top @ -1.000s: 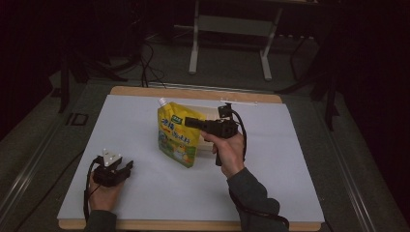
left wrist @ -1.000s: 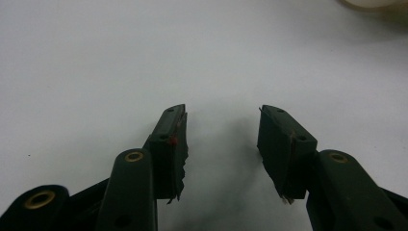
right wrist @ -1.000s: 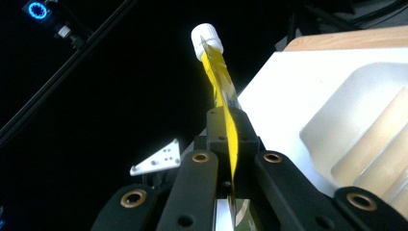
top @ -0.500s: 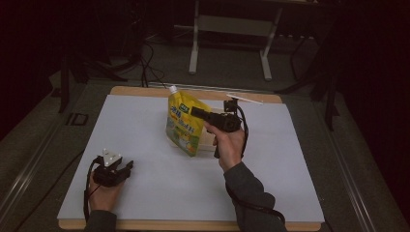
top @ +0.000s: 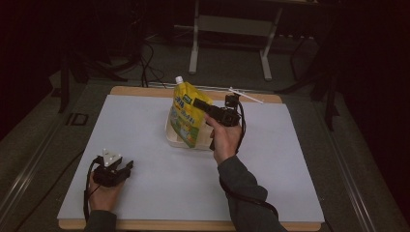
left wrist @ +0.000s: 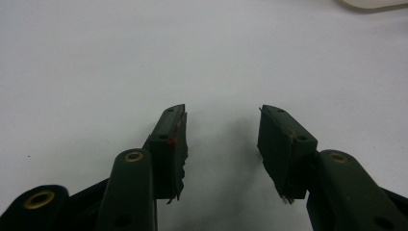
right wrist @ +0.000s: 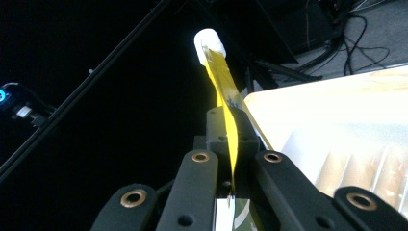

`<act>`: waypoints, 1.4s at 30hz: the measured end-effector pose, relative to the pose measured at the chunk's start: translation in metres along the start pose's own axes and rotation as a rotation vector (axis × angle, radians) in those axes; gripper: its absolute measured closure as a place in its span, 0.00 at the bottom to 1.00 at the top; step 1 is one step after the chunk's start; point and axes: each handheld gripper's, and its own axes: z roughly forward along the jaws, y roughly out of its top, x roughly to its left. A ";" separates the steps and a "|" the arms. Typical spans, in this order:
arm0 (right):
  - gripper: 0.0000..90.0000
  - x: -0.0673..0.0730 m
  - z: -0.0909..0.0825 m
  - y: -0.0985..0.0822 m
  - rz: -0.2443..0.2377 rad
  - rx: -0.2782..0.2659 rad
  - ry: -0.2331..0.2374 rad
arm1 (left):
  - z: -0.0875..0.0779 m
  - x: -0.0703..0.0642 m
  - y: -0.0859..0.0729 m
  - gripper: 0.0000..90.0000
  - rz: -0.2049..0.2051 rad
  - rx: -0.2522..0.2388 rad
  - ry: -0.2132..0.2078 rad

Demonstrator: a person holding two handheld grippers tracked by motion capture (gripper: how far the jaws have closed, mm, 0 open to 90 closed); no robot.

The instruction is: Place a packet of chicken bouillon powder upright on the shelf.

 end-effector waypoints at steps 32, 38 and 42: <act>1.00 0.007 0.059 -0.011 0.035 -0.060 0.080 | -0.001 0.001 -0.001 0.59 -0.009 -0.012 -0.008; 1.00 0.004 0.067 -0.011 0.032 -0.102 0.059 | -0.001 0.001 -0.001 0.59 -0.015 -0.014 -0.010; 1.00 0.002 0.067 -0.009 0.029 -0.133 0.039 | -0.001 0.001 -0.001 0.59 -0.017 -0.016 -0.012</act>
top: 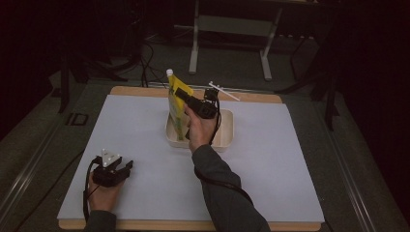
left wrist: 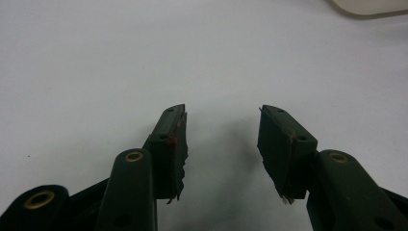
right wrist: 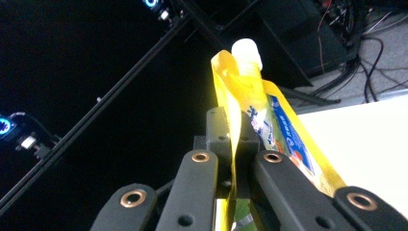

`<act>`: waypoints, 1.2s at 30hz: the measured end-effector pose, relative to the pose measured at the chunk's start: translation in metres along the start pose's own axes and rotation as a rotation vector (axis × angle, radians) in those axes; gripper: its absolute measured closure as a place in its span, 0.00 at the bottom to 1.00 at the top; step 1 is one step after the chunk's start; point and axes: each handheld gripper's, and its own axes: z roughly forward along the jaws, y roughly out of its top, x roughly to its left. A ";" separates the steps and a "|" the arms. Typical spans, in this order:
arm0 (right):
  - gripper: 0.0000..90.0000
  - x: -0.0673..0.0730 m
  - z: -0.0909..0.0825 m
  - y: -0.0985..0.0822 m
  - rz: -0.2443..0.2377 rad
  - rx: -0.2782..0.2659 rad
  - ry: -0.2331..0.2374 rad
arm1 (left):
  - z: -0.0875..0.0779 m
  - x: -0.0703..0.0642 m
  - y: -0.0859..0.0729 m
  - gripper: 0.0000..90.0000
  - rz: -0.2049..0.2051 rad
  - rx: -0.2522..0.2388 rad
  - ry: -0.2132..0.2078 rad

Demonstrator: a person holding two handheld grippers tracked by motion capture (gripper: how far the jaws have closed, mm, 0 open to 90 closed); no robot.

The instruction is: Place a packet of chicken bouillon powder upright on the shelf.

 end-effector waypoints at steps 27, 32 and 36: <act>1.00 -0.016 0.025 -0.011 0.028 -0.139 0.013 | -0.003 0.000 -0.001 0.59 -0.012 -0.016 -0.007; 1.00 -0.021 0.029 -0.021 -0.002 -0.158 -0.003 | -0.003 0.000 -0.001 0.59 -0.008 -0.019 -0.006; 1.00 -0.023 0.032 -0.028 -0.073 -0.160 -0.017 | -0.003 0.000 -0.002 0.59 -0.012 -0.019 -0.007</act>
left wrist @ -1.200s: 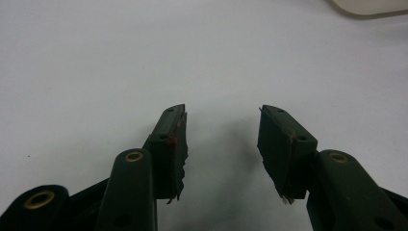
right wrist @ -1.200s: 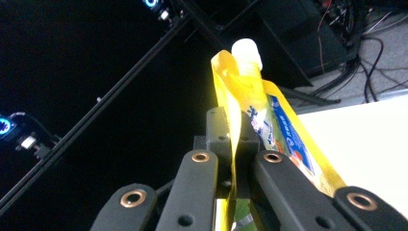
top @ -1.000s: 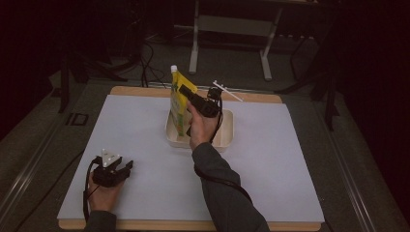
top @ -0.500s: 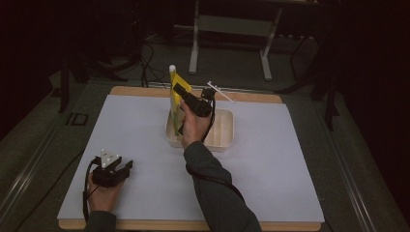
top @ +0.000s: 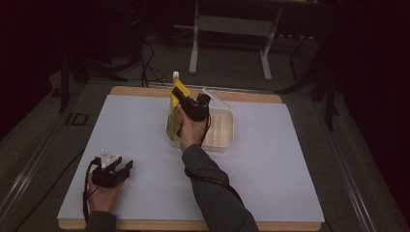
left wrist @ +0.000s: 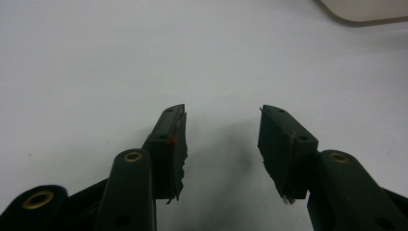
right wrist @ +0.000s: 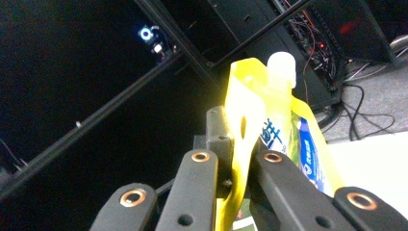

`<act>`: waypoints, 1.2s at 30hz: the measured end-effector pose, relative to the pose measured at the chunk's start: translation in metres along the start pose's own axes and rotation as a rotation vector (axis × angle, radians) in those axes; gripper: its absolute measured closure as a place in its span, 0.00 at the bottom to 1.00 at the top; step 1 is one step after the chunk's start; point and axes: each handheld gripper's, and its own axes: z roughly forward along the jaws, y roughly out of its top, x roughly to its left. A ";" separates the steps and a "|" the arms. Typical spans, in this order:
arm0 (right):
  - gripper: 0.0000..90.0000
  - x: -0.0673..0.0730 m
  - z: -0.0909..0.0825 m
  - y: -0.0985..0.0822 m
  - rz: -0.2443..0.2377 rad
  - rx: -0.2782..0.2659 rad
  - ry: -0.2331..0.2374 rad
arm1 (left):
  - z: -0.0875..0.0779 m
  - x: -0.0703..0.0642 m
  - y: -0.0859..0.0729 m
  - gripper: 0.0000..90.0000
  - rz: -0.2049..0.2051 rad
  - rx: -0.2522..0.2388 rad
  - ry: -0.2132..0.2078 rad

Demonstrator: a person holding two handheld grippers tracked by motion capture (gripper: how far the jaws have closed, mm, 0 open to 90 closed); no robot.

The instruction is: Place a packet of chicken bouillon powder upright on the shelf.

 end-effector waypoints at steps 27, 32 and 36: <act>1.00 0.015 0.000 -0.010 -0.430 0.004 -0.019 | -0.001 -0.001 -0.001 0.58 -0.005 -0.007 -0.005; 1.00 0.012 0.003 -0.020 -0.437 0.045 -0.024 | -0.001 -0.001 -0.001 0.58 -0.003 -0.007 -0.006; 1.00 0.011 0.001 -0.020 -0.424 0.058 -0.026 | -0.001 -0.001 -0.001 0.58 -0.001 -0.005 -0.006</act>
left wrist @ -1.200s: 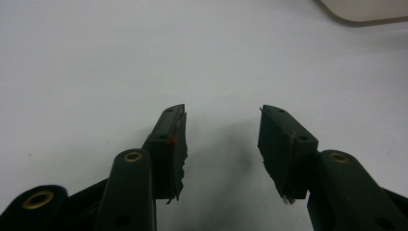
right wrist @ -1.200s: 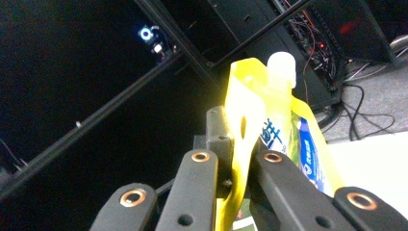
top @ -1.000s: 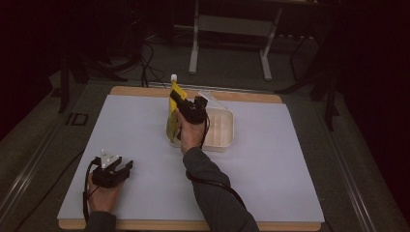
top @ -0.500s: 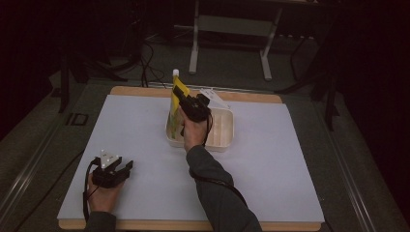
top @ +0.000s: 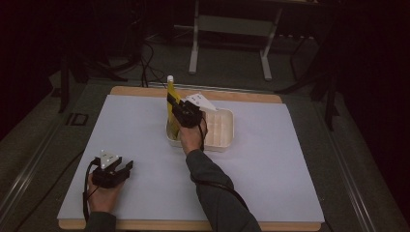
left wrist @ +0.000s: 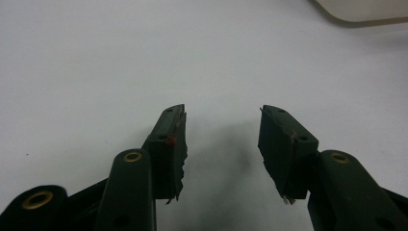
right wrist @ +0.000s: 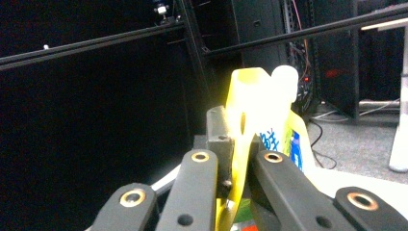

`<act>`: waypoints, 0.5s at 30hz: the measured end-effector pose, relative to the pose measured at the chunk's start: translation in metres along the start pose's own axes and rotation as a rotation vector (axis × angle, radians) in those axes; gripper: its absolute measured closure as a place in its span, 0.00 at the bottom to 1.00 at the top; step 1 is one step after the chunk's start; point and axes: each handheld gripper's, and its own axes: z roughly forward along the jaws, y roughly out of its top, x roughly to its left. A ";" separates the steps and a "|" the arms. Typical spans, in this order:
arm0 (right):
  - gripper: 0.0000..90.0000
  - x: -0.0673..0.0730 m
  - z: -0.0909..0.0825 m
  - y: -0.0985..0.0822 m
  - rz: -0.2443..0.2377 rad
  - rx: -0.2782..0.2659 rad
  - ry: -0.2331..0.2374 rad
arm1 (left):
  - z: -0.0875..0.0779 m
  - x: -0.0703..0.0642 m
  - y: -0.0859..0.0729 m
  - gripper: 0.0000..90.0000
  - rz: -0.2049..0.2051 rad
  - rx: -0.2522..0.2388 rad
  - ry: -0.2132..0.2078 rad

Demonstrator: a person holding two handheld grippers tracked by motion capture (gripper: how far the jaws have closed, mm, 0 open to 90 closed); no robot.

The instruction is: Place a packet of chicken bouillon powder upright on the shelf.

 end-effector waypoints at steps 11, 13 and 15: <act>0.97 0.008 -0.001 -0.004 -0.016 0.092 -0.001 | 0.000 -0.001 0.000 0.58 0.005 0.004 0.002; 0.96 0.011 -0.001 -0.006 -0.044 0.108 -0.005 | 0.001 -0.001 0.000 0.58 0.007 0.006 0.002; 0.96 0.014 -0.001 -0.008 -0.045 0.128 -0.006 | 0.001 -0.001 0.000 0.58 0.009 0.006 0.003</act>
